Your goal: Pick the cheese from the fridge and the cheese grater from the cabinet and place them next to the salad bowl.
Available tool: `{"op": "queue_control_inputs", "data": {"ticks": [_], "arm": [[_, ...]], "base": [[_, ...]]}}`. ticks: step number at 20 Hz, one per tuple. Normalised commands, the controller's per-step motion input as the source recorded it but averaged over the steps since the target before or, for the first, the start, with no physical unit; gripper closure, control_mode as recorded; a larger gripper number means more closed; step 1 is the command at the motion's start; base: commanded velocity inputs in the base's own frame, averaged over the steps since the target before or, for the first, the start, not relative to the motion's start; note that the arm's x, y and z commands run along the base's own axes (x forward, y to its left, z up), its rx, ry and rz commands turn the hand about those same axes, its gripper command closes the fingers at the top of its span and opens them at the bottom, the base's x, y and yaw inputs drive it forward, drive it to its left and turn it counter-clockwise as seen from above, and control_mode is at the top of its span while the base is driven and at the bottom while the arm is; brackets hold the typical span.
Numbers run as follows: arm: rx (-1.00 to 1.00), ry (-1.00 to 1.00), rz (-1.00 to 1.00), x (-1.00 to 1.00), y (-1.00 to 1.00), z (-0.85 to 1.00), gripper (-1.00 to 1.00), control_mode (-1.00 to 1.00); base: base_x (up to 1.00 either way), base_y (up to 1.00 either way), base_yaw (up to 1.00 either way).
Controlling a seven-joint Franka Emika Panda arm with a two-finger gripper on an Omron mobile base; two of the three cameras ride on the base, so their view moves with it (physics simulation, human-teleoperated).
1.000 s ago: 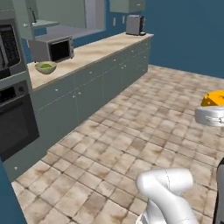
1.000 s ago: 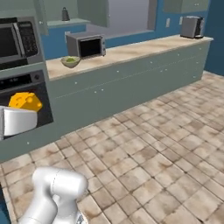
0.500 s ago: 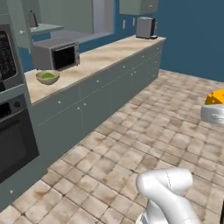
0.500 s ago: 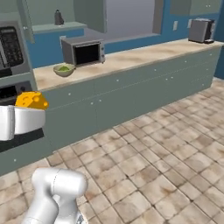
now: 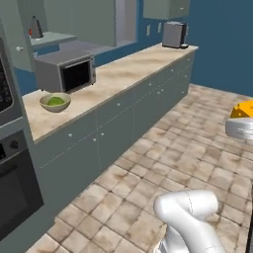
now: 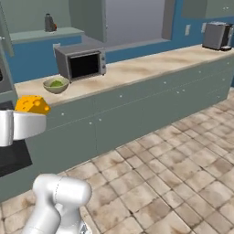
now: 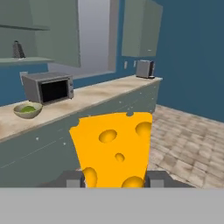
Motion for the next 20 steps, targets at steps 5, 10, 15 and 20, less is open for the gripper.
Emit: {"op": "queue_control_inputs", "data": {"ticks": [5,10,15,20], "arm": [[0.0,0.0,0.0,0.0,0.0,0.0,1.0,1.0],[0.0,0.0,0.0,0.0,0.0,0.0,1.0,1.0],[0.0,0.0,0.0,0.0,0.0,0.0,1.0,1.0],[0.0,0.0,0.0,0.0,0.0,0.0,1.0,1.0]], "base": [[1.0,0.01,0.38],[0.74,-0.19,0.69],[0.11,-0.17,0.8],[-0.13,-0.63,0.63]]}}
